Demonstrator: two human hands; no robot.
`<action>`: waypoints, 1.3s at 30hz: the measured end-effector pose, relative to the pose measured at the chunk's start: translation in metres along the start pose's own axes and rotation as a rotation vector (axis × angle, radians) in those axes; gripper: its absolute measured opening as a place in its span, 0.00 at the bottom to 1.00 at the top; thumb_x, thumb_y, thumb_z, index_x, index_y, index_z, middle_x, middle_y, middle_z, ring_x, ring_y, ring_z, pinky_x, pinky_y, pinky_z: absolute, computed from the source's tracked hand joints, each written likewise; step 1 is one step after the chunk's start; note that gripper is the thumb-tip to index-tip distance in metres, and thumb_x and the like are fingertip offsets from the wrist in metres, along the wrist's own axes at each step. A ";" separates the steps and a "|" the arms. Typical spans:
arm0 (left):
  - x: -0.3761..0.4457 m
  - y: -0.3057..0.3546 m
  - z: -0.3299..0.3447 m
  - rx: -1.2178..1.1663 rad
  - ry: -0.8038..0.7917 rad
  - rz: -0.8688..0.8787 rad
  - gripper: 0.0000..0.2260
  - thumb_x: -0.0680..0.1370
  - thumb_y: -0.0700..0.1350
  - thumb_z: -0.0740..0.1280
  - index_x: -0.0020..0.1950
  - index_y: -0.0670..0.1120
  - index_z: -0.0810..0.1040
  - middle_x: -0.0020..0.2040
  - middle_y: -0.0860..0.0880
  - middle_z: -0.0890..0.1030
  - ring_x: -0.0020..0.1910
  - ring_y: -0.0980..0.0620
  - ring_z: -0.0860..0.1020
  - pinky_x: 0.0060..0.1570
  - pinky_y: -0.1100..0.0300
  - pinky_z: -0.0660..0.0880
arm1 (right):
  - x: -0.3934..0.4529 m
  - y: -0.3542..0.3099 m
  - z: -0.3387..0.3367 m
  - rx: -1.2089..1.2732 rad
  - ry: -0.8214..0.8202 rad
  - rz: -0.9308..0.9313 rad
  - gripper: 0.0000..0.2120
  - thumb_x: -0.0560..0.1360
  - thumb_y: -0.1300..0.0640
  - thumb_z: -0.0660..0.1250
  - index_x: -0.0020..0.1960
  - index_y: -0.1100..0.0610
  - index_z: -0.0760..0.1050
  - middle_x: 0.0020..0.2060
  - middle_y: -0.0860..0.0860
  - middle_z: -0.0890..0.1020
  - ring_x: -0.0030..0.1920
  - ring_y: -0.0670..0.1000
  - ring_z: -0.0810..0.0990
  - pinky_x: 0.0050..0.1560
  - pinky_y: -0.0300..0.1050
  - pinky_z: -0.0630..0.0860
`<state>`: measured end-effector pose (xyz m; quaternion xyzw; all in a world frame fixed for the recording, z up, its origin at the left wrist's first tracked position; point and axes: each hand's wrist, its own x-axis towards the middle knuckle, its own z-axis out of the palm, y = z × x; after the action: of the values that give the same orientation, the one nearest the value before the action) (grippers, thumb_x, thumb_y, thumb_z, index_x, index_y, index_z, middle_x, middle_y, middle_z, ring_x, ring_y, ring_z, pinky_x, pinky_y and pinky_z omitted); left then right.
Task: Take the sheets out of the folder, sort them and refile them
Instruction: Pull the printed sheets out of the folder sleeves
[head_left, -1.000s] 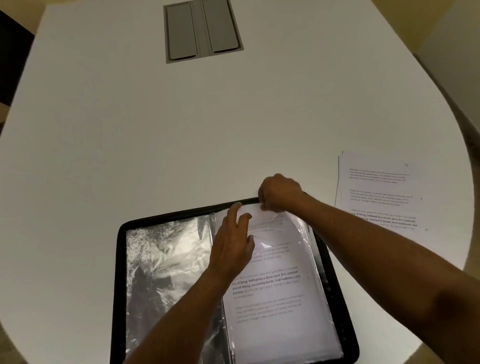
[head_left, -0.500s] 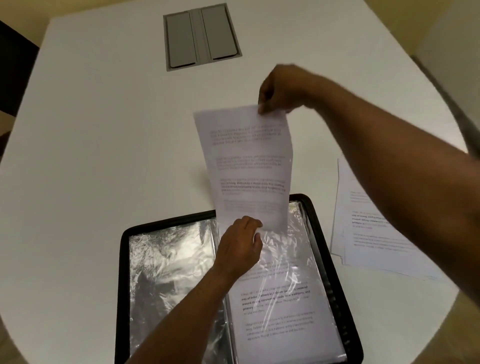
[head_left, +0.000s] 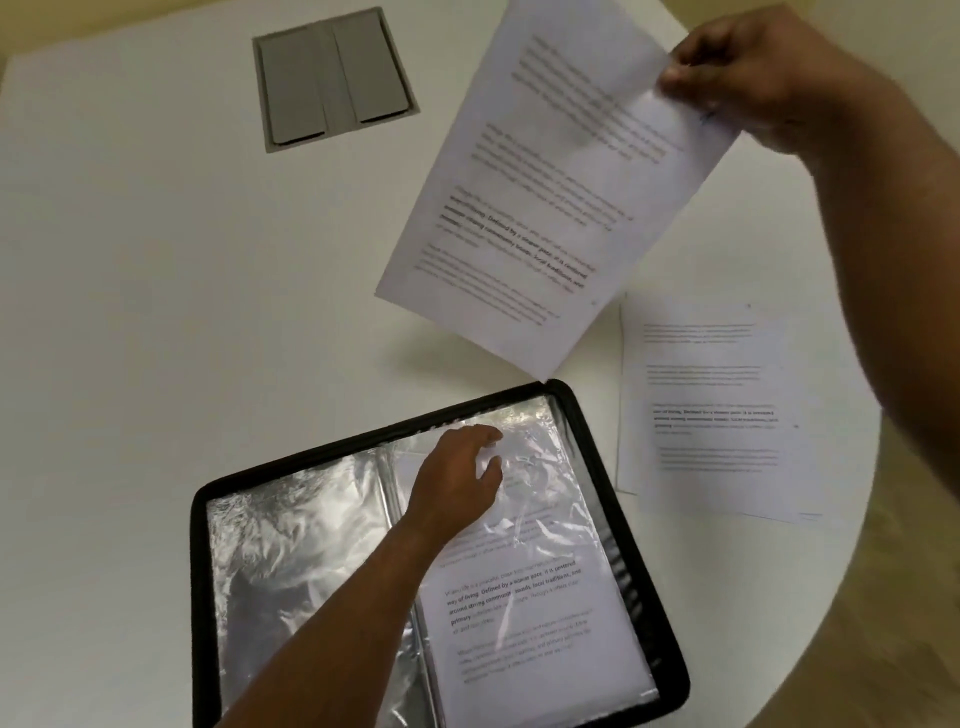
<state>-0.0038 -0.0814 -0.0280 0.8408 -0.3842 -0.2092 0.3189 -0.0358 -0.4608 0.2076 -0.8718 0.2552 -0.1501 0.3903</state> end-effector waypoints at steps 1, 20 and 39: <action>0.001 0.002 0.003 -0.006 -0.003 -0.004 0.14 0.76 0.44 0.69 0.61 0.49 0.77 0.54 0.56 0.79 0.53 0.64 0.71 0.52 0.81 0.61 | -0.002 0.013 -0.011 -0.010 -0.020 0.015 0.04 0.77 0.53 0.68 0.47 0.52 0.80 0.31 0.40 0.80 0.31 0.38 0.76 0.37 0.34 0.75; 0.029 0.045 0.039 -0.100 0.111 -0.035 0.06 0.75 0.38 0.68 0.48 0.49 0.77 0.46 0.57 0.78 0.48 0.60 0.75 0.43 0.72 0.69 | -0.033 0.211 0.015 -0.600 -0.534 0.391 0.10 0.76 0.58 0.70 0.56 0.57 0.82 0.51 0.57 0.81 0.48 0.54 0.76 0.52 0.45 0.72; -0.007 0.055 -0.061 -0.566 0.417 -0.382 0.07 0.67 0.45 0.69 0.42 0.44 0.76 0.43 0.42 0.81 0.43 0.47 0.78 0.48 0.51 0.76 | -0.234 0.072 0.238 -0.249 -0.570 -0.155 0.19 0.76 0.40 0.64 0.63 0.47 0.76 0.60 0.46 0.78 0.61 0.49 0.74 0.59 0.50 0.74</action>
<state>0.0004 -0.0808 0.0539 0.8006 -0.0751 -0.1873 0.5643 -0.1428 -0.2266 -0.0164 -0.9367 0.0847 0.1033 0.3238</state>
